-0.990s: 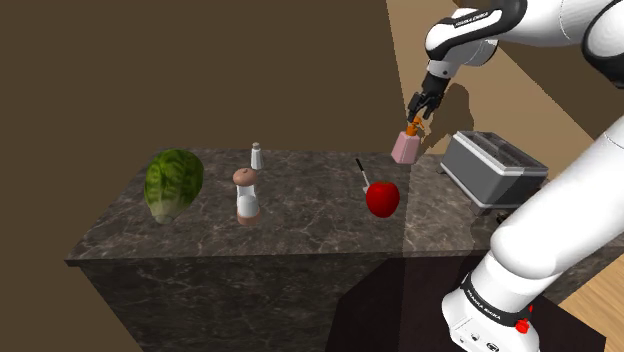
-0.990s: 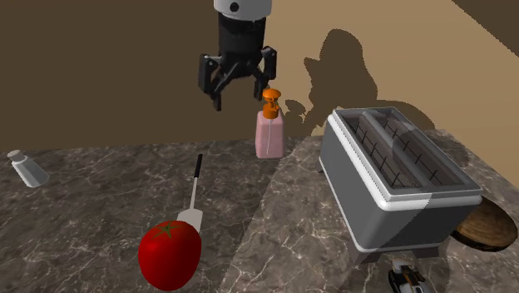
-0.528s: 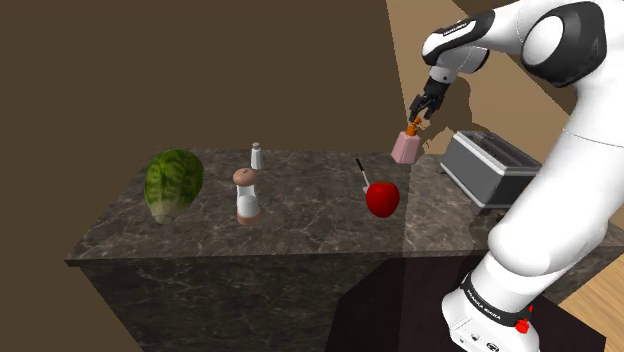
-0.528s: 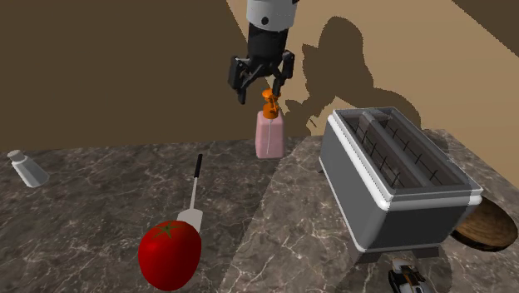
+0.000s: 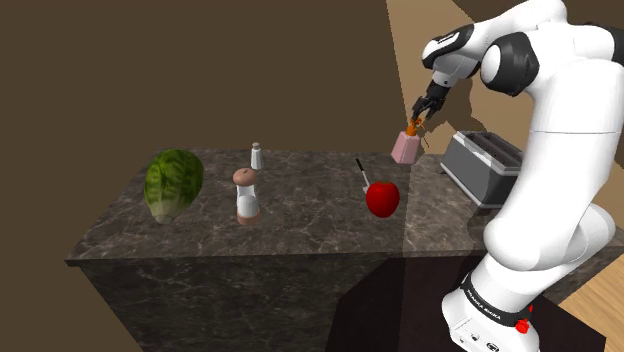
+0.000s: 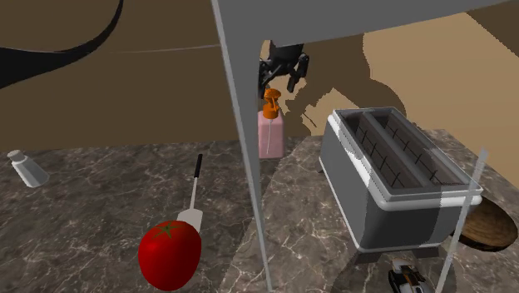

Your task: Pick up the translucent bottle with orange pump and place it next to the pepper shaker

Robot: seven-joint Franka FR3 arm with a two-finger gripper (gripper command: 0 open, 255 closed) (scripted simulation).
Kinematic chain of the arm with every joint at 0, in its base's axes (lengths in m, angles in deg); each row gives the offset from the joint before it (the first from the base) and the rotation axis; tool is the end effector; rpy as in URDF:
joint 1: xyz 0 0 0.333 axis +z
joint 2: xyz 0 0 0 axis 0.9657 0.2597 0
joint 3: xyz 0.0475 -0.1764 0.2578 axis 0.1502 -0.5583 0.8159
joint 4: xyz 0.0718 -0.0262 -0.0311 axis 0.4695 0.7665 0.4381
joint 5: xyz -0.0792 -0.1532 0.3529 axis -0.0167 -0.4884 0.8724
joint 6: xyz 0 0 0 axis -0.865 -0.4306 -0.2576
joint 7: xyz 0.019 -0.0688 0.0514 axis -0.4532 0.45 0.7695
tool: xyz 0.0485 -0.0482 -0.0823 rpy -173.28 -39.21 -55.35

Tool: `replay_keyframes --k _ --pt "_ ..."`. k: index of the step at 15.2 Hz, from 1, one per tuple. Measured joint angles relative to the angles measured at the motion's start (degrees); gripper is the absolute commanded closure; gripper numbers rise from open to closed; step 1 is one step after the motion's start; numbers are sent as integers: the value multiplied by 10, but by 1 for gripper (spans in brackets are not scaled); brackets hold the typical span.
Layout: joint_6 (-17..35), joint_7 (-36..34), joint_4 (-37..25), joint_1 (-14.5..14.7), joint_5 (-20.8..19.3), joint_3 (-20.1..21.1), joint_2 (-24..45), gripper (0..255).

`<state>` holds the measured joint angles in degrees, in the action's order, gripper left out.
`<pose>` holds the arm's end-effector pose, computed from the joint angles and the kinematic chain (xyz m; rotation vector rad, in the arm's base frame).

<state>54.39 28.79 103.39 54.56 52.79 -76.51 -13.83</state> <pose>0.4917 -0.4542 0.4379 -3.0739 0.2618 -0.2920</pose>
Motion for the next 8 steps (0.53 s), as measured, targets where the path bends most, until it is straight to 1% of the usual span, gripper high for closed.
replay_keyframes --k 8 --pt "38 12 10 -4 20 9 31 0"
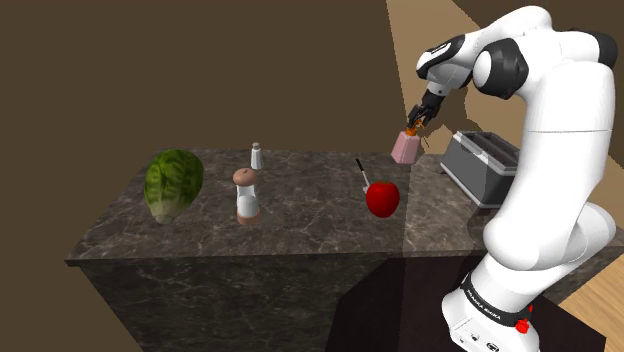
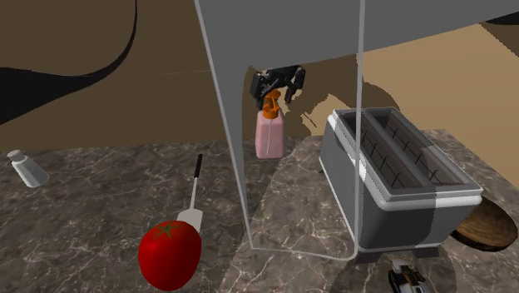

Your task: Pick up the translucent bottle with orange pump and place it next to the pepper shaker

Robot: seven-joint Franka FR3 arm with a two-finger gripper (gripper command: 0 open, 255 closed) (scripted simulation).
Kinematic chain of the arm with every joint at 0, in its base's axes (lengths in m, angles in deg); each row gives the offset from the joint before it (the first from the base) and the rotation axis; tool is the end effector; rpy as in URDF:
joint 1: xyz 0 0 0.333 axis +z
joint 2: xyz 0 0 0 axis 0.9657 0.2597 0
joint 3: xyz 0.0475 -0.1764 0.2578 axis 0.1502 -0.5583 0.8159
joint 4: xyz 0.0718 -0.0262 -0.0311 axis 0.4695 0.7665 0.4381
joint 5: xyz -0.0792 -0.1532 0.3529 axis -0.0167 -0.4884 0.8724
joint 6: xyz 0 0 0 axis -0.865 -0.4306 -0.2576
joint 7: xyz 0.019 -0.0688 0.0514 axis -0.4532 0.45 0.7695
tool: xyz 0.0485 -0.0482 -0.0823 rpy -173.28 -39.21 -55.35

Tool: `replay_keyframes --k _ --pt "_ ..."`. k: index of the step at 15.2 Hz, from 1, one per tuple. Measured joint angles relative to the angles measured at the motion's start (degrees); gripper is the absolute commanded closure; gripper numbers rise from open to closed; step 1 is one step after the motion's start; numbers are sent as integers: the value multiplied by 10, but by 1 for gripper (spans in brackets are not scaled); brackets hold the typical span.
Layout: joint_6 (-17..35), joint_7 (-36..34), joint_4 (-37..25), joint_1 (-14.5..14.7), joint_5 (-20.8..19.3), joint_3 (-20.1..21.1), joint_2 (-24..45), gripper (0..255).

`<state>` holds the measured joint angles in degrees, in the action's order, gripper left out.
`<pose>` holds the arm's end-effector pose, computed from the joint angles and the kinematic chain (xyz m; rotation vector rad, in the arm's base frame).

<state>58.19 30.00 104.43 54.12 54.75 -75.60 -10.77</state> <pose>0.5000 -0.4566 0.4010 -3.0729 0.2626 -0.2956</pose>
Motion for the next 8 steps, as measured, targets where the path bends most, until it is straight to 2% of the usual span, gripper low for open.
replay_keyframes --k 5,6,8 --pt "2 0 0 0 1 0 1 0" --pt "2 0 0 0 1 0 1 255" --pt "2 0 0 0 1 0 1 255"
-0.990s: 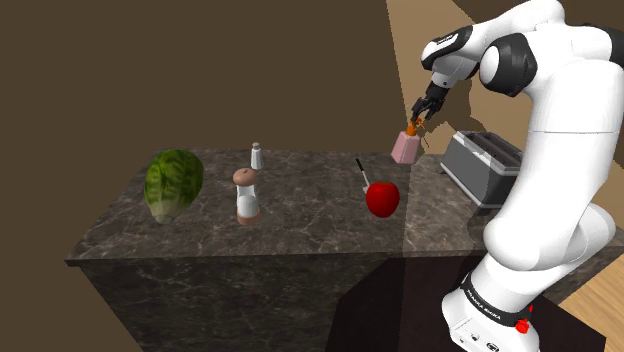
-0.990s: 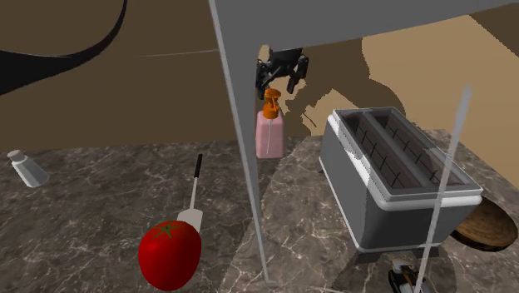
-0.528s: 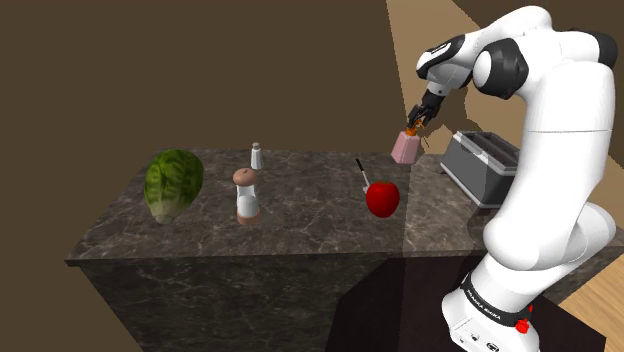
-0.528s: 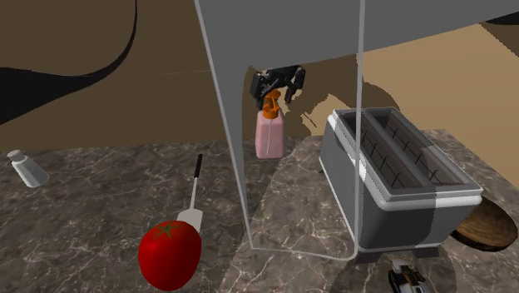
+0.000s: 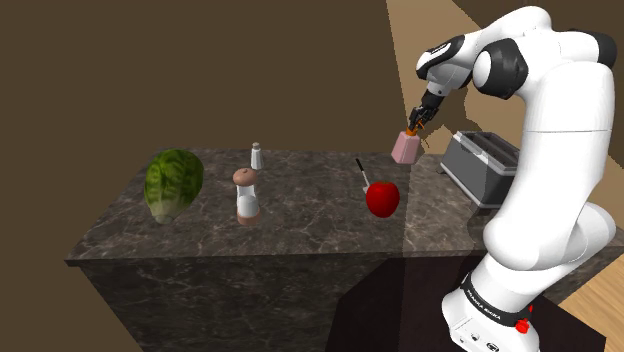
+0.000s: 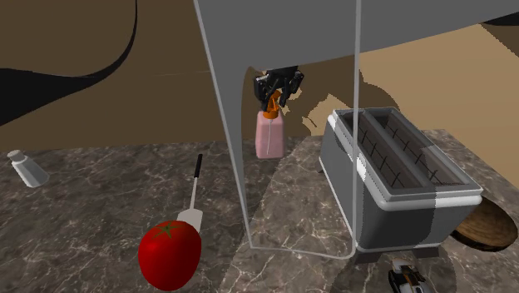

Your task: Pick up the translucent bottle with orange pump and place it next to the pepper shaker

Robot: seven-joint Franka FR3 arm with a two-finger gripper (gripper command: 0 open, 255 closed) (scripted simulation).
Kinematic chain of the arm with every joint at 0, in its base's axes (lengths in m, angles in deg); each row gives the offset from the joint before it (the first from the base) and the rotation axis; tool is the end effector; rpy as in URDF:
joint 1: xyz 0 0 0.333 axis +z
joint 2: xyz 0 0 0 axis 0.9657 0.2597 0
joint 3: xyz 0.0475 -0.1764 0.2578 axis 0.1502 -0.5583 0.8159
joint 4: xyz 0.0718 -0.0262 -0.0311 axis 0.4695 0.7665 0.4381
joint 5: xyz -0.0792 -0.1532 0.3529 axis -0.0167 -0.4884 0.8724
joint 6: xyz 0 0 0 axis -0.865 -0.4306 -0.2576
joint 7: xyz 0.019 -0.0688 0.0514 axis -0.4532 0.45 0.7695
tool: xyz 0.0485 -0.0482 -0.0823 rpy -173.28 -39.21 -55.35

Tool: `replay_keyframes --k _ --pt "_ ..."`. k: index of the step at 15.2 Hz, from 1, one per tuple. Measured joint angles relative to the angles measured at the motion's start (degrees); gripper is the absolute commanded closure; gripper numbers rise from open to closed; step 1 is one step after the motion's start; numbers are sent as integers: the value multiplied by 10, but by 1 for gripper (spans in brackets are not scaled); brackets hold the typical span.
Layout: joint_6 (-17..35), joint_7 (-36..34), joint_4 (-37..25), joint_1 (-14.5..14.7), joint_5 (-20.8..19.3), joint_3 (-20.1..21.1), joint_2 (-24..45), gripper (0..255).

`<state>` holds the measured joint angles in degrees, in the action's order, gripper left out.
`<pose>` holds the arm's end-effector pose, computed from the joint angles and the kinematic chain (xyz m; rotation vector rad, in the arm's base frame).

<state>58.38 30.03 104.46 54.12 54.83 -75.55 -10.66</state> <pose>0.5005 -0.4565 0.3998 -3.0733 0.2625 -0.2970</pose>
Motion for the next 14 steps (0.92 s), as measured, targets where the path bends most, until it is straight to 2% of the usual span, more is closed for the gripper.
replay_keyframes --k 8,14 --pt "0 0 0 0 0 0 0 255" --pt "-29 -10 -18 2 -10 -5 -13 255"
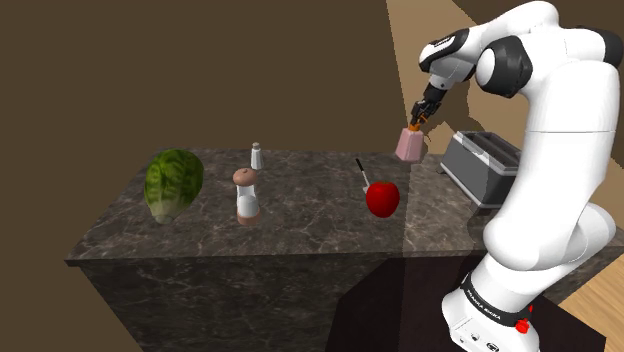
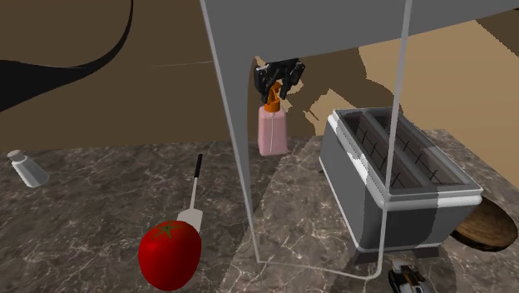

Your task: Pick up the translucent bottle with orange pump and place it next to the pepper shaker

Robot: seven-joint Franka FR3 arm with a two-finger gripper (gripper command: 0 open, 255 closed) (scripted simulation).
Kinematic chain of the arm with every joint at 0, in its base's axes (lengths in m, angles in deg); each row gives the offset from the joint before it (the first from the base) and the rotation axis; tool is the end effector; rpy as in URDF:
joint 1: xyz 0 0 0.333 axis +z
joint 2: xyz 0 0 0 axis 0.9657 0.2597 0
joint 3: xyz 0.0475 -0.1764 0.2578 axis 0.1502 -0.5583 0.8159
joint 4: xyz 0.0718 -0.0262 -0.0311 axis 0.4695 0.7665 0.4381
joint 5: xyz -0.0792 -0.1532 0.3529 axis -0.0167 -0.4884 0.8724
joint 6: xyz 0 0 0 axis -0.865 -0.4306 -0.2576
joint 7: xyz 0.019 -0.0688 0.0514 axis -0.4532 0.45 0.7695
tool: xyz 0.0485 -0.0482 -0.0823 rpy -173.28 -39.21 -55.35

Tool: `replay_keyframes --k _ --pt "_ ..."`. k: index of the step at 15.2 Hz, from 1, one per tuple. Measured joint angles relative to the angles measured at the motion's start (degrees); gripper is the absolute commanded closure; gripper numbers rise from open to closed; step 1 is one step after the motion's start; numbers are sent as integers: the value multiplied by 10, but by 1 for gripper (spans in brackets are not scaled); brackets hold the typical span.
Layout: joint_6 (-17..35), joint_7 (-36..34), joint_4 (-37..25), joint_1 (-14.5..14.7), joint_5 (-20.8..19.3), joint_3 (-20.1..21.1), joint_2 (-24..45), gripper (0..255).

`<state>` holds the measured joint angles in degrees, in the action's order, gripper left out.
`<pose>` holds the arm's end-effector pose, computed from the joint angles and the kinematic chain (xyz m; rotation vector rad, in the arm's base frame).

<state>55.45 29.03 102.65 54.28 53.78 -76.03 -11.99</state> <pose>0.4997 -0.4560 0.4252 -3.0732 0.2624 -0.2967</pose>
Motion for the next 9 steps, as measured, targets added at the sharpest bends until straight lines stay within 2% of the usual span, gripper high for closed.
replay_keyframes --k 9 --pt "-60 -18 -50 -1 -14 -6 -14 255"
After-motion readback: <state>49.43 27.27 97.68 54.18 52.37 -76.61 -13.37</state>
